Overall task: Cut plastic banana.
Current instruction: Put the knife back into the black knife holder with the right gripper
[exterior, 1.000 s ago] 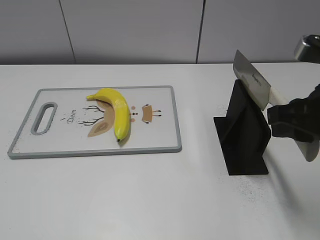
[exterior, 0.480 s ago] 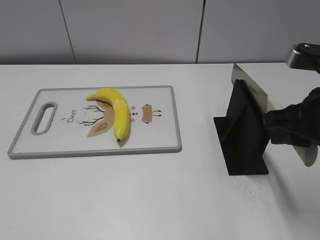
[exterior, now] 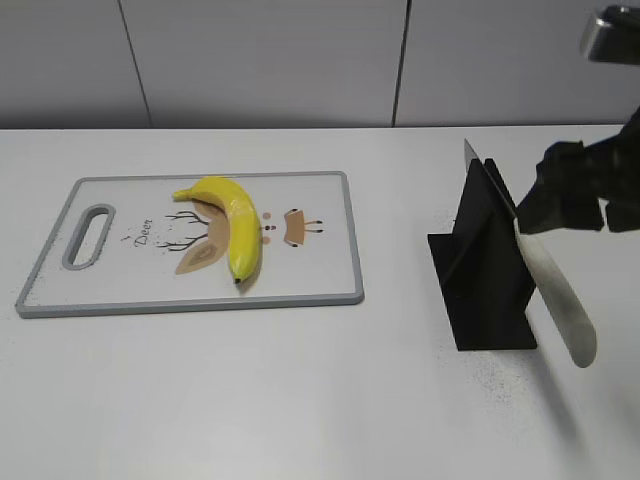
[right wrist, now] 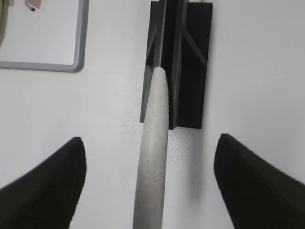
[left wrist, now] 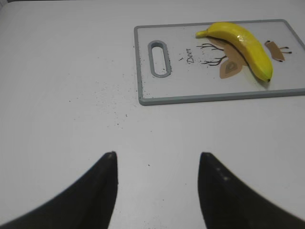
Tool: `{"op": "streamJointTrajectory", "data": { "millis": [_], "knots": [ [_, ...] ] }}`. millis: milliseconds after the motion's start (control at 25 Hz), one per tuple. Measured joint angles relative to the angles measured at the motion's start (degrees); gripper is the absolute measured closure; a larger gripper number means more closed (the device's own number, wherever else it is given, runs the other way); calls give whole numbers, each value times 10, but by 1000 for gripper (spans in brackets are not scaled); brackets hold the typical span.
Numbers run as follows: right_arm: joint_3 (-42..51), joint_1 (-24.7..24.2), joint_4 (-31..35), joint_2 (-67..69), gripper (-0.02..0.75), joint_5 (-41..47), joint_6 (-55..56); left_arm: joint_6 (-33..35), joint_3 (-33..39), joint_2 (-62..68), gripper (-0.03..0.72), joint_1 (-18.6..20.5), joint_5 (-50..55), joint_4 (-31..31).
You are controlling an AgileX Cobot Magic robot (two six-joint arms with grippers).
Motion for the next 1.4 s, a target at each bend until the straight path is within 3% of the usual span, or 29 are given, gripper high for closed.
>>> {"op": "streamJointTrajectory", "data": {
  "millis": [200,480,1040,1400],
  "knots": [
    [-69,0,10,-27,113,61,-96,0,0,0,161,0,0,0],
    [-73,0,52,-119,160,198,-311,0,0,0,162,0,0,0],
    [161,0,77,-433,165,187,-333,0,0,0,162,0,0,0],
    [194,0,82,-618,166,183,-333,0,0,0,162,0,0,0]
  ]
}}
